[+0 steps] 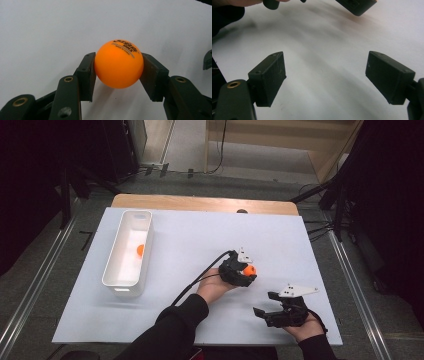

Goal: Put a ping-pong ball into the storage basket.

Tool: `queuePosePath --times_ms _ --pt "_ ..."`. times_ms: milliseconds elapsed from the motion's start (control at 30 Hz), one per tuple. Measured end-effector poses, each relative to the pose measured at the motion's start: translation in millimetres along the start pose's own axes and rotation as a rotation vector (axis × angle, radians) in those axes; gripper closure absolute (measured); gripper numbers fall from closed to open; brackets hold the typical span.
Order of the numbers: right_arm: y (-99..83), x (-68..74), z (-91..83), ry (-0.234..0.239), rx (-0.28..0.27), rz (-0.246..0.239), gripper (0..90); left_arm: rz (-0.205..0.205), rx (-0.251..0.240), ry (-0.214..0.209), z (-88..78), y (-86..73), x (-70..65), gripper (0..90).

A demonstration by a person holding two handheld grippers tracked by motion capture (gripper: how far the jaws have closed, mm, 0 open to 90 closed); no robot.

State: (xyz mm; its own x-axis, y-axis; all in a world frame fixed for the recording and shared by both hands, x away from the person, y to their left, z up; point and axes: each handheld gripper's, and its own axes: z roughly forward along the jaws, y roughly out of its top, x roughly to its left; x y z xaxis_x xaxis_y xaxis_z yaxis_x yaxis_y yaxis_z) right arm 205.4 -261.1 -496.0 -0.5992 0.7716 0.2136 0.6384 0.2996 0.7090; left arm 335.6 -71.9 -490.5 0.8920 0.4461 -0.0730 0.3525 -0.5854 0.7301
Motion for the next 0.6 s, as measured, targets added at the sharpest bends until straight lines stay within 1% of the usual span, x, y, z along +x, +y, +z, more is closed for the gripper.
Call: queuePosePath --times_ms 33,67,167,200,300,333,367,467,533,600 --pt "0.0 0.1 0.1 0.000 0.000 0.002 14.8 0.003 0.004 -0.001 -1.7 0.4 0.2 50.4" --pt "0.0 0.1 0.1 0.000 0.000 0.002 14.9 0.004 -0.003 0.000 -2.6 0.5 0.2 50.4" --pt "0.0 0.2 0.1 -0.001 0.002 0.004 14.9 -0.002 -0.001 -0.007 -7.2 0.8 1.2 50.4" --pt "0.0 -0.1 0.3 -0.001 0.001 -0.001 14.9 -0.007 -0.007 -0.006 -8.2 0.4 1.1 50.4" --pt "0.0 0.3 0.2 -0.002 0.003 0.003 14.9 -0.004 -0.008 -0.013 -12.5 -0.6 2.3 50.4" --pt "0.0 0.3 0.2 -0.002 0.003 0.004 14.9 -0.013 -0.013 -0.015 -14.1 -1.3 2.1 50.4" --pt "0.1 0.0 0.4 -0.004 0.001 0.001 14.9 -0.008 -0.007 -0.017 -16.3 -1.6 2.9 50.4" --pt "0.1 0.0 0.5 -0.002 0.001 0.000 14.9 -0.021 -0.011 -0.021 -21.4 -1.9 4.4 50.4" --pt "0.2 0.1 0.7 -0.004 0.001 0.000 14.8 -0.037 -0.018 -0.036 -24.5 -1.3 4.4 50.4" --pt "0.2 0.2 0.7 -0.004 0.000 0.003 14.9 -0.025 -0.024 -0.035 -29.1 -0.3 3.2 50.4"
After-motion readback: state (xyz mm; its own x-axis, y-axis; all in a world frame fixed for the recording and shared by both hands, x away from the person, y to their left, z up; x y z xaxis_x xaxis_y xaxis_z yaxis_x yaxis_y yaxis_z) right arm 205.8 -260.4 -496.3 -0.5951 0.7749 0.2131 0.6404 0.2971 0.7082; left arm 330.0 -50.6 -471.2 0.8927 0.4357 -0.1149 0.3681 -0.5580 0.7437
